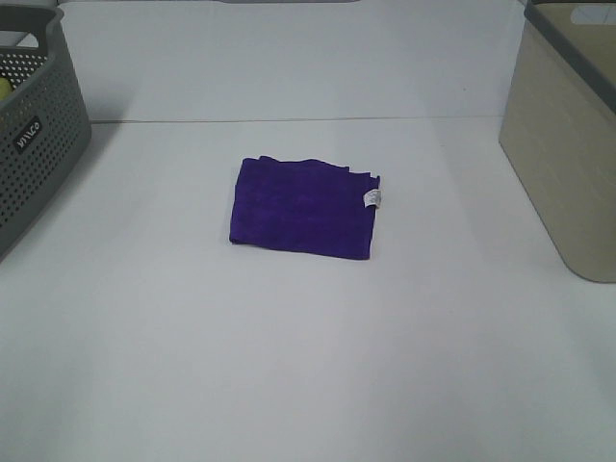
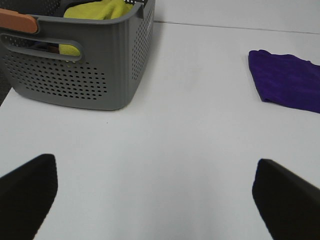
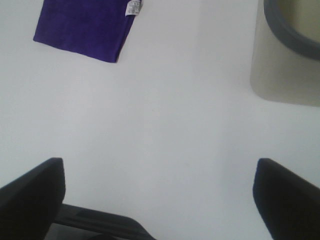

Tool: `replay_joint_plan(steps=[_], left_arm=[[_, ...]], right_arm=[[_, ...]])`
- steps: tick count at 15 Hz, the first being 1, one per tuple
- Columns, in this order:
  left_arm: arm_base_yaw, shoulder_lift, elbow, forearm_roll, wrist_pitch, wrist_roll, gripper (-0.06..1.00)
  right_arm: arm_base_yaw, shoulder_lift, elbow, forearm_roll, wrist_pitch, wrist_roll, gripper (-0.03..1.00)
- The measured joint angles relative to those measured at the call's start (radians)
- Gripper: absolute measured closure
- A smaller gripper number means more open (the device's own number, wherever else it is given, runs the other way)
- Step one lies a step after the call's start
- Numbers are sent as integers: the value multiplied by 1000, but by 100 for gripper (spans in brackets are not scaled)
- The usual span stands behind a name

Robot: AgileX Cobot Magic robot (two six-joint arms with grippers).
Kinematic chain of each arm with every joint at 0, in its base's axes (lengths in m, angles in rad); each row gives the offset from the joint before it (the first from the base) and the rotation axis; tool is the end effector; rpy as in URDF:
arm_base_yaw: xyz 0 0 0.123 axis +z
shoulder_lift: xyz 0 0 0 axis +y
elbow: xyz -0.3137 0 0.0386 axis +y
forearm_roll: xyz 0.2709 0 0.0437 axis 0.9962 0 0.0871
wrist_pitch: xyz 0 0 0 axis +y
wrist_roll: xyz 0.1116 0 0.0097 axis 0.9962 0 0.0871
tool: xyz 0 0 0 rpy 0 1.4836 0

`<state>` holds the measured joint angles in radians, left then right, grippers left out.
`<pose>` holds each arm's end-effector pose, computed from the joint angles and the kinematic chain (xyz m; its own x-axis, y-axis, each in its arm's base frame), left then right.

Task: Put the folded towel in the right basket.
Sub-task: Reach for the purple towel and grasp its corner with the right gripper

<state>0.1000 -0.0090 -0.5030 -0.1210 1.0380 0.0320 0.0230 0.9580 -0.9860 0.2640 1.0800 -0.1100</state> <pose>0.0029 -0.0114 0.2825 -0.4195 -0.0718 -0.9049 -0.0180 0.9973 -0.0708 0.1834 0.0300 0.3644 -0.8157 -0.0025 -0.5785 -0.1426 0.9700 0.1969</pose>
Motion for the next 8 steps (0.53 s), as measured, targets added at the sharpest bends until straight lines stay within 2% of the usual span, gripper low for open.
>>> replay_joint_plan(steps=[5, 7, 8], left_arm=[[0, 0, 0, 0, 0, 0, -5], [0, 0, 0, 0, 0, 0, -5], [0, 0, 0, 0, 0, 0, -5]], right_arm=[[0, 340, -369, 14, 3, -9, -1], [0, 544, -566, 58, 69, 1, -1], [0, 611, -613, 83, 89, 2, -1]])
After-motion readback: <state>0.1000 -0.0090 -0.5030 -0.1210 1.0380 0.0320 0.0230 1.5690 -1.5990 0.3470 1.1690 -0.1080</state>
